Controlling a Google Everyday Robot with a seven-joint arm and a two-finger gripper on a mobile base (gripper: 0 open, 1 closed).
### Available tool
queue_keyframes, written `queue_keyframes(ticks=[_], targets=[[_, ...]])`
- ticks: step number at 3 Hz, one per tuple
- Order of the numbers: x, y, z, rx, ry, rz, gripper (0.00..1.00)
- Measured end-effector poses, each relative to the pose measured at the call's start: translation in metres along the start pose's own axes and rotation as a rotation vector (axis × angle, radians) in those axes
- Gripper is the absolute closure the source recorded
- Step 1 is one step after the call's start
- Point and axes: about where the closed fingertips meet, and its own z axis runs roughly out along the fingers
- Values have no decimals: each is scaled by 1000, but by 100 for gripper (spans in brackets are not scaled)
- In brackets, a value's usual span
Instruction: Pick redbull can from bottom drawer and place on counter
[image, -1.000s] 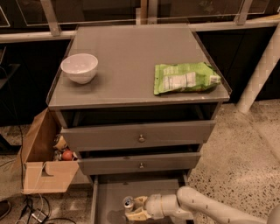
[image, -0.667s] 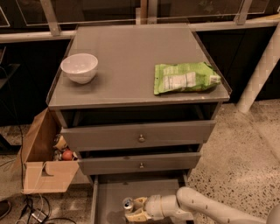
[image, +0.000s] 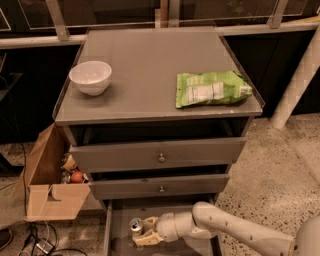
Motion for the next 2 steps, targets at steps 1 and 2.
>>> queue_keyframes(ticks=[1,2], targets=[[-39,10,12,-41,2,-60,100],[-41,9,12,-41,-2,-56,100]])
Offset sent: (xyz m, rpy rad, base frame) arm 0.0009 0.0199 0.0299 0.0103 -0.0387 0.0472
